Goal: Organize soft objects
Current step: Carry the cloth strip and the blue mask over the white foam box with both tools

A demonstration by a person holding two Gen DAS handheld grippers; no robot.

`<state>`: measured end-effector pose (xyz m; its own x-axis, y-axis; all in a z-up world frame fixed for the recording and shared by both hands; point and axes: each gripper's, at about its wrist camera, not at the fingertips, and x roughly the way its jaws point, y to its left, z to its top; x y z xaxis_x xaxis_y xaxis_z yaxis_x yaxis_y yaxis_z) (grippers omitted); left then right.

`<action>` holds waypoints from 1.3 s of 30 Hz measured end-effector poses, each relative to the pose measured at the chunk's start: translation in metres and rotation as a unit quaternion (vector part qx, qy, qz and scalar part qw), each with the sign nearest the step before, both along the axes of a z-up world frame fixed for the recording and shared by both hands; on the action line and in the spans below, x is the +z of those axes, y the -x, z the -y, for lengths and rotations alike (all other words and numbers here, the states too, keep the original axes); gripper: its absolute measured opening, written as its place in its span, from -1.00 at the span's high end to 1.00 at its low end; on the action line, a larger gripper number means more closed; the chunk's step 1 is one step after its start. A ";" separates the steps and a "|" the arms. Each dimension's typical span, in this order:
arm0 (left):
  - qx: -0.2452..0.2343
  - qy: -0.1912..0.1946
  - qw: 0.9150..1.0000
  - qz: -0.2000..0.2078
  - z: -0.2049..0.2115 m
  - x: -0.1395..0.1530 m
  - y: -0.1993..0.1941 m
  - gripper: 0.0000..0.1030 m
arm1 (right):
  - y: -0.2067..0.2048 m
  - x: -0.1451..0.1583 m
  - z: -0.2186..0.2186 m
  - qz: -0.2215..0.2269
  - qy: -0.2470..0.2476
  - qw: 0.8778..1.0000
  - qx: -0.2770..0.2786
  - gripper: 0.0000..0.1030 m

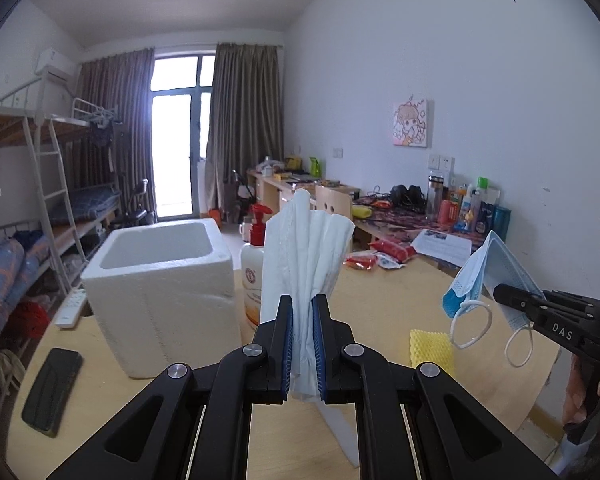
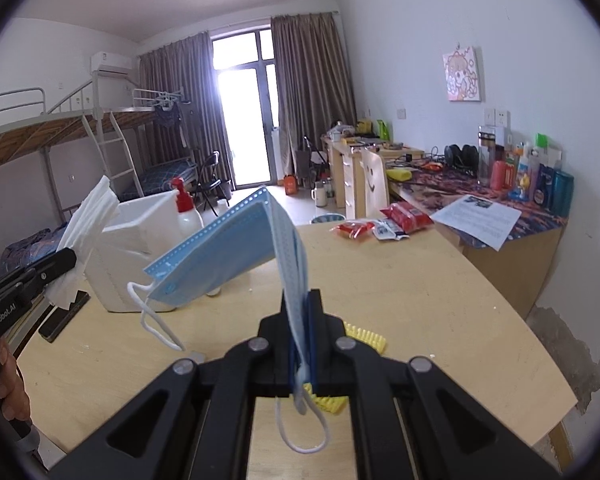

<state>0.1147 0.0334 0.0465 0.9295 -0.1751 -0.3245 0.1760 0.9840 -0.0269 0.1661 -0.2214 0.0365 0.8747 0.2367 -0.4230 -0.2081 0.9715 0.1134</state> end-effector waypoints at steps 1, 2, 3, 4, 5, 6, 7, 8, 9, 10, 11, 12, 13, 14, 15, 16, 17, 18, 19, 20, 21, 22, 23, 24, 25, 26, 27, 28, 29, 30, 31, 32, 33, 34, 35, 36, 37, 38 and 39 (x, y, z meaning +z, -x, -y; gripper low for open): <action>0.003 -0.001 1.000 0.002 -0.002 0.001 0.003 0.80 | 0.001 0.001 -0.001 0.002 -0.001 1.000 0.001 0.85; 0.004 0.000 1.000 0.004 -0.003 0.002 0.005 0.80 | 0.002 0.003 -0.003 0.005 -0.001 1.000 0.004 0.85; 0.005 0.000 1.000 0.007 -0.006 0.003 0.009 0.80 | 0.003 0.004 -0.004 0.008 -0.001 1.000 0.006 0.85; 0.010 -0.003 1.000 0.012 -0.008 0.004 0.013 0.80 | 0.004 0.005 -0.006 0.010 -0.002 1.000 0.008 0.85; 0.015 -0.005 1.000 0.014 -0.010 0.004 0.015 0.80 | 0.005 0.007 -0.008 0.012 -0.002 1.000 0.011 0.85; 0.021 -0.008 1.000 0.016 -0.012 0.005 0.018 0.80 | 0.006 0.008 -0.011 0.014 -0.003 1.000 0.016 0.86; 0.027 -0.010 0.999 0.017 -0.014 0.006 0.020 0.80 | 0.007 0.009 -0.014 0.017 -0.003 1.000 0.022 0.85; 0.034 -0.010 0.999 0.018 -0.017 0.006 0.023 0.80 | 0.007 0.009 -0.016 0.018 -0.003 1.000 0.025 0.85; 0.038 -0.010 0.999 0.018 -0.020 0.006 0.024 0.80 | 0.007 0.010 -0.021 0.019 -0.005 0.999 0.031 0.85; 0.044 -0.010 0.999 0.017 -0.023 0.006 0.026 0.80 | 0.007 0.010 -0.025 0.019 -0.007 0.999 0.037 0.85; 0.049 -0.012 0.999 0.017 -0.026 0.007 0.029 0.80 | 0.007 0.010 -0.029 0.019 -0.008 0.999 0.044 0.85; 0.054 -0.013 0.998 0.019 -0.028 0.007 0.031 0.80 | 0.007 0.010 -0.033 0.020 -0.009 0.998 0.051 0.85; 0.060 -0.014 0.998 0.020 -0.031 0.007 0.034 0.80 | 0.007 0.010 -0.037 0.020 -0.009 0.998 0.055 0.85; 0.067 -0.015 0.997 0.022 -0.036 0.008 0.037 0.80 | 0.007 0.010 -0.043 0.021 -0.010 0.998 0.062 0.85; 0.074 -0.016 0.997 0.023 -0.040 0.008 0.040 0.80 | 0.005 0.011 -0.050 0.021 -0.011 0.997 0.073 0.85; 0.081 -0.016 0.996 0.025 -0.043 0.009 0.042 0.80 | 0.005 0.011 -0.055 0.022 -0.011 0.996 0.081 0.85; 0.087 -0.016 0.996 0.026 -0.046 0.009 0.044 0.80 | 0.005 0.012 -0.061 0.023 -0.011 0.996 0.088 0.85; 0.095 -0.018 0.995 0.026 -0.049 0.010 0.046 0.80 | 0.004 0.012 -0.067 0.023 -0.010 0.995 0.095 0.85; 0.103 -0.018 0.994 0.026 -0.054 0.010 0.049 0.80 | 0.004 0.013 -0.072 0.025 -0.010 0.994 0.103 0.85; 0.108 -0.016 0.994 0.026 -0.058 0.010 0.050 0.80 | 0.005 0.014 -0.078 0.027 -0.010 0.994 0.110 0.85; 0.114 -0.015 0.993 0.026 -0.063 0.010 0.053 0.80 | 0.008 0.015 -0.081 0.028 -0.010 0.993 0.114 0.85; 0.118 -0.015 0.993 0.026 -0.063 0.011 0.052 0.80 | 0.007 0.016 -0.088 0.029 -0.010 0.992 0.124 0.85; 0.123 -0.014 0.992 0.028 -0.066 0.011 0.054 0.80 | 0.008 0.016 -0.091 0.030 -0.010 0.991 0.128 0.85; 0.126 -0.014 0.991 0.029 -0.069 0.011 0.057 0.80 | 0.007 0.017 -0.097 0.030 -0.009 0.990 0.136 0.85; 0.130 -0.013 0.991 0.029 -0.073 0.011 0.059 0.80 | 0.006 0.017 -0.102 0.030 -0.009 0.989 0.141 0.85; 0.133 -0.013 0.991 0.029 -0.075 0.011 0.060 0.80 | 0.006 0.017 -0.105 0.030 -0.009 0.989 0.145 0.85; 0.137 -0.013 0.990 0.030 -0.078 0.011 0.061 0.80 | 0.006 0.018 -0.110 0.029 -0.009 0.988 0.152 0.85; 0.139 -0.012 0.990 0.030 -0.080 0.011 0.061 0.80 | 0.005 0.018 -0.115 0.030 -0.009 0.987 0.157 0.85; 0.142 -0.012 0.989 0.029 -0.082 0.011 0.062 0.80 | 0.006 0.017 -0.117 0.031 -0.009 0.987 0.159 0.85; 0.145 -0.011 0.989 0.030 -0.084 0.011 0.063 0.80 | 0.005 0.017 -0.121 0.030 -0.007 0.986 0.163 0.85; 0.148 -0.009 0.989 0.030 -0.086 0.010 0.064 0.80 | 0.005 0.016 -0.125 0.029 -0.006 0.985 0.168 0.85; 0.151 -0.006 0.988 0.030 -0.088 0.010 0.065 0.80 | 0.004 0.015 -0.128 0.029 -0.005 0.985 0.171 0.85; 0.154 -0.003 0.988 0.030 -0.090 0.010 0.065 0.80 | 0.004 0.015 -0.130 0.028 -0.003 0.984 0.174 0.85; 0.154 -0.003 0.988 0.029 -0.090 0.010 0.065 0.80 | 0.002 0.015 -0.131 0.028 -0.002 0.984 0.176 0.85; 0.155 -0.004 0.988 0.028 -0.090 0.009 0.065 0.80 | 0.001 0.014 -0.132 0.027 -0.002 0.984 0.177 0.85; 0.156 -0.004 0.987 0.027 -0.090 0.008 0.064 0.80 | 0.000 0.015 -0.133 0.027 -0.001 0.984 0.179 0.85; 0.155 -0.004 0.988 0.026 -0.091 0.007 0.064 0.80 | 0.002 0.015 -0.134 0.028 -0.001 0.984 0.178 0.85; 0.153 -0.004 0.988 0.024 -0.091 0.007 0.064 0.80 | 0.002 0.015 -0.133 0.028 -0.001 0.984 0.178 0.85; 0.151 -0.002 0.988 0.023 -0.091 0.006 0.064 0.80 | 0.002 0.015 -0.133 0.028 -0.002 0.984 0.178 0.85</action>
